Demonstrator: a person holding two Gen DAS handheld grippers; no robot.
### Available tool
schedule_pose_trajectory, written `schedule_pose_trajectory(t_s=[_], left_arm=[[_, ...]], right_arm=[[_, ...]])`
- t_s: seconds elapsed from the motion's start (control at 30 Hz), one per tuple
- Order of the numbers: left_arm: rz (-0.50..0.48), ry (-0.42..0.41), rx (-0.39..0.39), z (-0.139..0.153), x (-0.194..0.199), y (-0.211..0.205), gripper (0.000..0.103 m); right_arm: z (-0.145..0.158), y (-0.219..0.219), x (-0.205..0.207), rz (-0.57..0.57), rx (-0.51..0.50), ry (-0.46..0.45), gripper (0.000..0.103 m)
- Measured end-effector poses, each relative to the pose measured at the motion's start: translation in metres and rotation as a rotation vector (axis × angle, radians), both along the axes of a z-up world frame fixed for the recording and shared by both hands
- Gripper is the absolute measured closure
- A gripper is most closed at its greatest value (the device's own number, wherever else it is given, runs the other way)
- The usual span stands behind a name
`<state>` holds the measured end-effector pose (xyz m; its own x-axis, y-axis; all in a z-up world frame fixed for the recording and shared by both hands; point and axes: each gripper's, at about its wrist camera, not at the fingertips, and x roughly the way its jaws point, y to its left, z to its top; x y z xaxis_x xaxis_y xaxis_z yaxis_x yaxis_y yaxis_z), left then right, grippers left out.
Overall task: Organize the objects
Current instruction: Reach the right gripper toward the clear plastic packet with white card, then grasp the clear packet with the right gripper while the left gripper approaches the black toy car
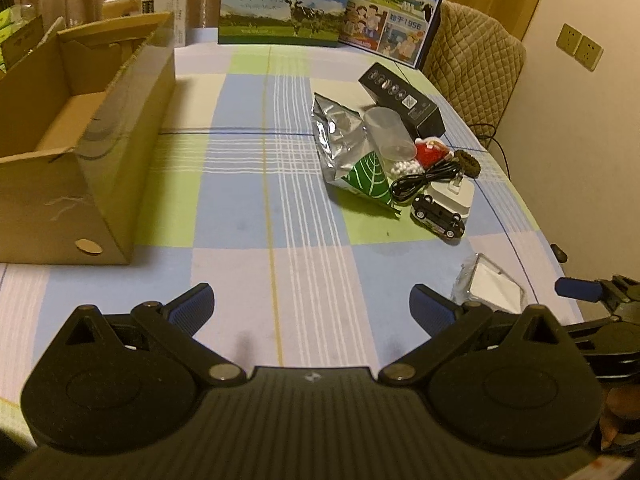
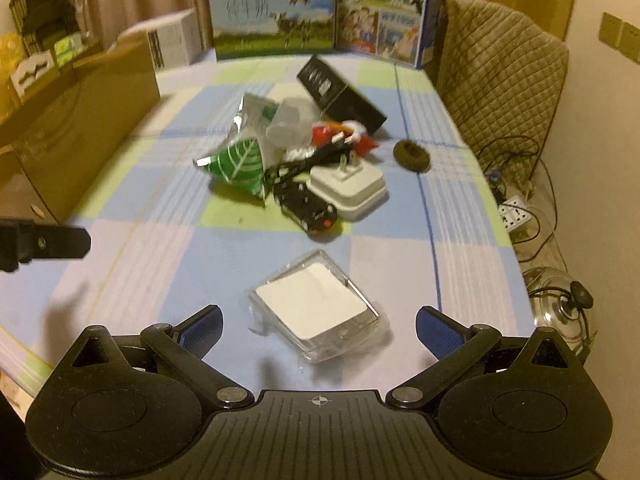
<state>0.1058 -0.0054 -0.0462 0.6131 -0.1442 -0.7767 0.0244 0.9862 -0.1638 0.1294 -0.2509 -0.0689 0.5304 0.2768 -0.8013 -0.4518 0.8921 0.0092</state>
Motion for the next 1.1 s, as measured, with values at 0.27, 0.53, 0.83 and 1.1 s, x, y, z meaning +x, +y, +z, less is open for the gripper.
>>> schedule_pose_trajectory(t_s=[0.27,0.53,0.83,1.1], left_arm=[[-0.007,0.033,-0.019,-0.017,0.014,-0.002,0.001],[-0.02,0.047,-0.034,-0.025,0.023,-0.006,0.001],[-0.049,0.04,-0.033,-0.025,0.032,-0.012,0.001],[-0.201,-0.007,-0.033,-0.02,0.054,-0.037,0.005]], right_arm=[[-0.015,0.002,0.029,0.096,-0.036,0.07,0.011],[-0.029,0.015,0.045,0.206,-0.086,0.134,0.035],[-0.021,0.011,0.045,0.153,-0.073,0.105,0.05],[0.011,-0.01,0.059,0.05,-0.053,0.069,0.05]])
